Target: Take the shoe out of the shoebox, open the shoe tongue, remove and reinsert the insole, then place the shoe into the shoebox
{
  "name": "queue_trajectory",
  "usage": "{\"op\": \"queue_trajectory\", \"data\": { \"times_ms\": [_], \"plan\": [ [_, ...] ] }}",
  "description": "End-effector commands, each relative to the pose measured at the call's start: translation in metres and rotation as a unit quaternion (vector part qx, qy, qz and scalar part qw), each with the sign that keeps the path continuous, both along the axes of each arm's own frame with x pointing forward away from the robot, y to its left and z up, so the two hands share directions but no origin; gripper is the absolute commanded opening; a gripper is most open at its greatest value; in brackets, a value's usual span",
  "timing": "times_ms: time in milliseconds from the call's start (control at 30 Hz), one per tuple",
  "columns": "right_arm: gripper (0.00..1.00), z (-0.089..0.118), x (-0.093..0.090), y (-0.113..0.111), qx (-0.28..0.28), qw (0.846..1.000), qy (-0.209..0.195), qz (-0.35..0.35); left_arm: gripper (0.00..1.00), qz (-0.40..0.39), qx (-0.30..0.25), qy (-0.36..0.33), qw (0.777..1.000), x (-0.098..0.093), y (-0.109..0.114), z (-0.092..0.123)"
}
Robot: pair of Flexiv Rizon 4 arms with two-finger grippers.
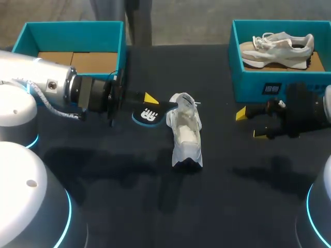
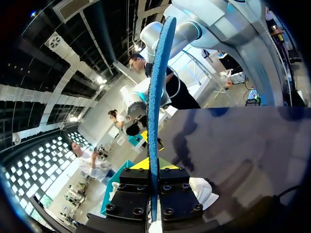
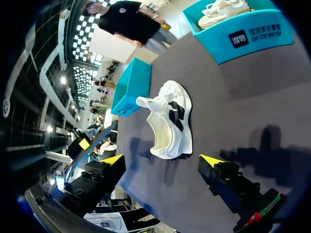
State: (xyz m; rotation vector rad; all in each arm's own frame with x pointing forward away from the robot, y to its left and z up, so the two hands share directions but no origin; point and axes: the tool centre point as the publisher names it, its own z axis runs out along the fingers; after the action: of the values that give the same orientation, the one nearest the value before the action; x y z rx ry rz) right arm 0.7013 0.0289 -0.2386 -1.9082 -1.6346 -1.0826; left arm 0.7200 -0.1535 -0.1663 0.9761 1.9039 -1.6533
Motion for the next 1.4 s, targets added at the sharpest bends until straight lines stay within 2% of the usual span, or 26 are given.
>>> {"op": "queue_trajectory", "data": {
  "times_ms": [33, 400, 533, 833, 1033, 1400],
  "plan": [
    [1.0, 0.0, 0.0, 0.002, -0.001, 1.0, 0.001, -0.002, 0.0, 0.0, 0.001, 0.0, 1.0, -0.001, 0.001, 0.0],
    [1.0, 0.0, 0.0, 0.002, -0.001, 1.0, 0.001, -0.002, 0.0, 0.0, 0.001, 0.0, 1.0, -0.001, 0.001, 0.0],
    [1.0, 0.0, 0.0, 0.002, -0.001, 1.0, 0.001, -0.002, 0.0, 0.002, 0.008, 0.023, 1.0, -0.004, 0.008, -0.013],
    [1.0, 0.0, 0.0, 0.002, -0.001, 1.0, 0.001, -0.002, 0.0, -0.012, -0.027, 0.048, 0.998, -0.005, 0.016, -0.036],
    [1.0, 0.0, 0.0, 0.002, -0.001, 1.0, 0.001, -0.002, 0.0, -0.032, -0.034, 0.038, 0.998, 0.0, 0.007, -0.059],
    [1.0, 0.0, 0.0, 0.002, -0.001, 1.0, 0.001, -0.002, 0.0, -0.04, -0.038, 0.046, 0.997, 0.007, -0.013, -0.085]
  ]
}}
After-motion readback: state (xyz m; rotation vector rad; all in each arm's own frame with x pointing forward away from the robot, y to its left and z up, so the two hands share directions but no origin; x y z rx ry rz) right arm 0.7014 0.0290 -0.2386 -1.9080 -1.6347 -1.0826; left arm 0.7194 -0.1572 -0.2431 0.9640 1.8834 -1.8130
